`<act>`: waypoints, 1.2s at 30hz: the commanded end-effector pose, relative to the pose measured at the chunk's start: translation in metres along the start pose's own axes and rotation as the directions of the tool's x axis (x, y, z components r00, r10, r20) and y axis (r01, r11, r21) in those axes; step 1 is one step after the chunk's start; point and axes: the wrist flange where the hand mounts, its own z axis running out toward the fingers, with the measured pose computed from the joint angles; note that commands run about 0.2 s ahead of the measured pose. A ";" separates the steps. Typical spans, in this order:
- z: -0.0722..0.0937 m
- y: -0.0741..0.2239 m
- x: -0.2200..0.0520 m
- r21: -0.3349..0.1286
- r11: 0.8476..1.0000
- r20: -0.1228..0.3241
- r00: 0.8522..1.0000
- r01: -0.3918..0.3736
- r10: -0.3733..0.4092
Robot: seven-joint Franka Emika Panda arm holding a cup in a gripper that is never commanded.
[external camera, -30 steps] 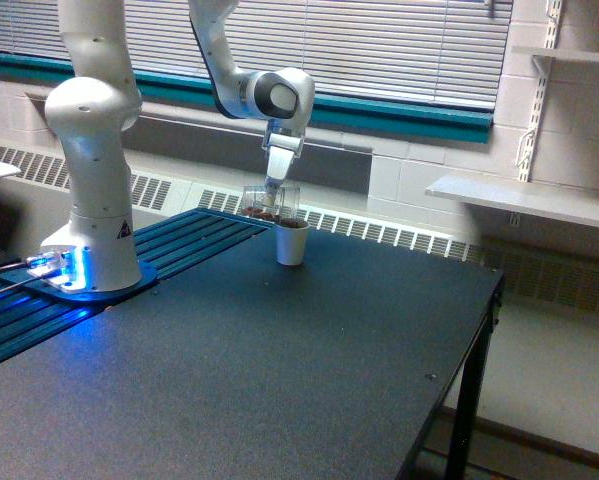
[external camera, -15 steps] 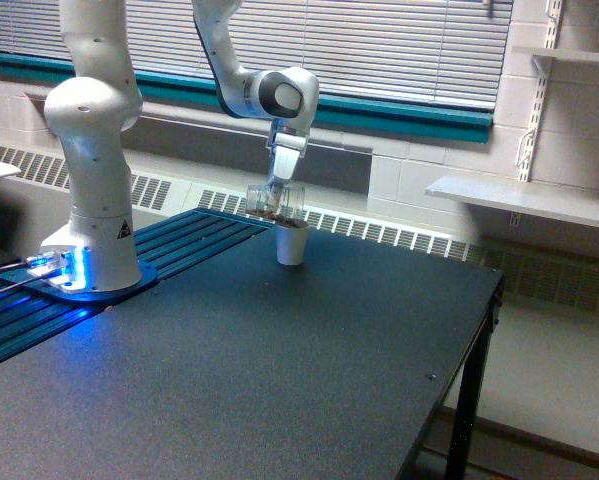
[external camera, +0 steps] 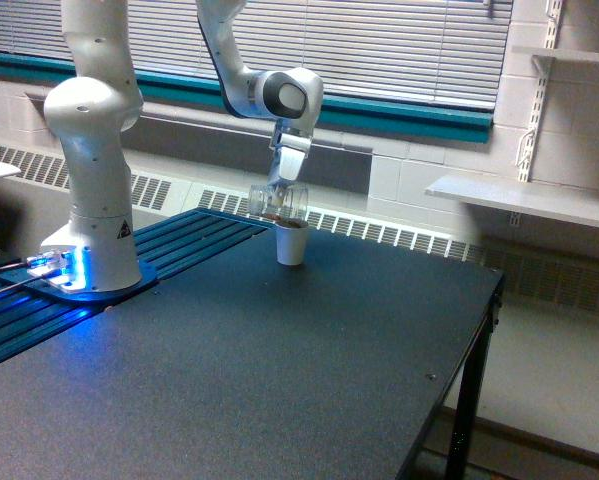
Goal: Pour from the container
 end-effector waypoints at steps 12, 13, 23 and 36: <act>-0.006 -0.009 0.013 -0.001 0.998 -0.004 0.998 0.060 -0.060; -0.007 -0.009 0.012 -0.003 0.998 -0.004 0.998 0.063 -0.063; -0.012 -0.015 0.012 0.003 0.997 -0.008 0.997 0.072 -0.072; -0.029 -0.015 0.018 0.006 0.998 -0.037 0.998 0.057 -0.057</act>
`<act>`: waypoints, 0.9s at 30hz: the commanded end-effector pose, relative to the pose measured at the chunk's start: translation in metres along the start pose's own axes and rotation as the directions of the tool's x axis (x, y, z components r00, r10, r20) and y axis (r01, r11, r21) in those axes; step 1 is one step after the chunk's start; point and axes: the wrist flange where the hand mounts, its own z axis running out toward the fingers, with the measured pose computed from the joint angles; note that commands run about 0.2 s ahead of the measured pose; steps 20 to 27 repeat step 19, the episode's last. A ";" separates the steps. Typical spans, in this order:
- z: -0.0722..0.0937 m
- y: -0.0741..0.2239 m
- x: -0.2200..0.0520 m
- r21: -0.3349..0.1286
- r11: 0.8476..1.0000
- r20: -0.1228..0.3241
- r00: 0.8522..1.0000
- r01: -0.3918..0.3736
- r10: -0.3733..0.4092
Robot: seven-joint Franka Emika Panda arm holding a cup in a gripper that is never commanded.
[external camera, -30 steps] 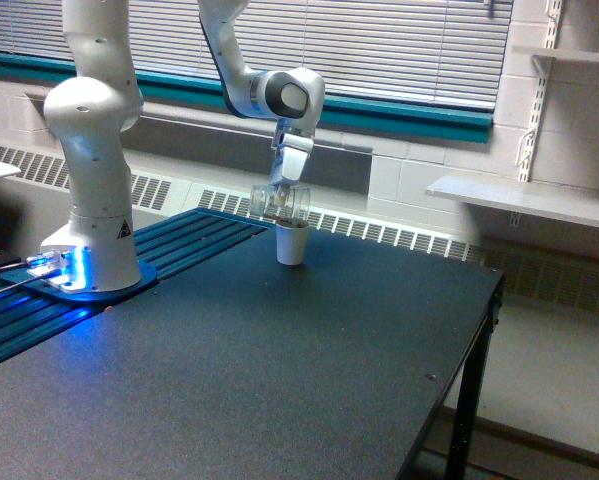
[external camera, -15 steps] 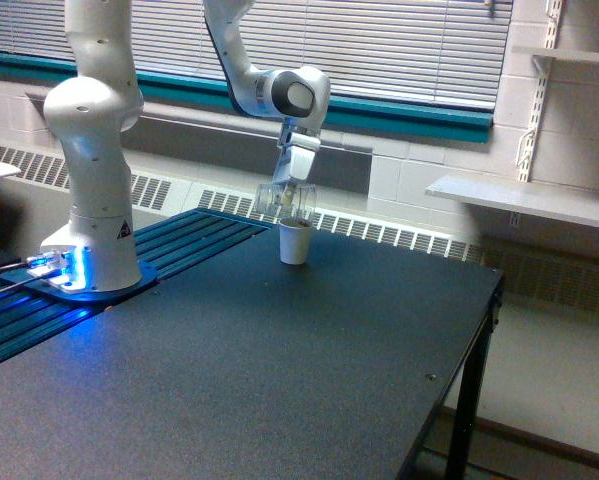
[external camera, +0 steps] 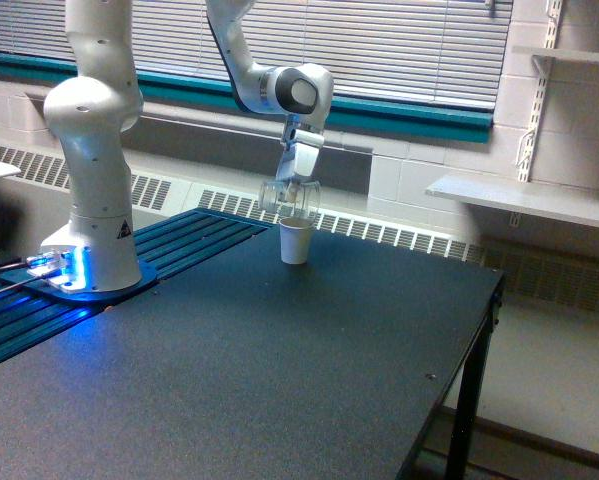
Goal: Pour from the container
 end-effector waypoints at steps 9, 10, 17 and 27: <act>-0.026 0.013 0.018 -0.001 1.000 -0.057 0.998 -0.017 0.017; -0.028 0.014 0.018 -0.002 1.000 -0.060 0.998 -0.019 0.018; -0.035 0.022 0.023 -0.004 1.000 -0.080 0.997 -0.023 0.023; -0.036 0.024 0.025 -0.008 1.000 -0.086 0.996 -0.025 0.024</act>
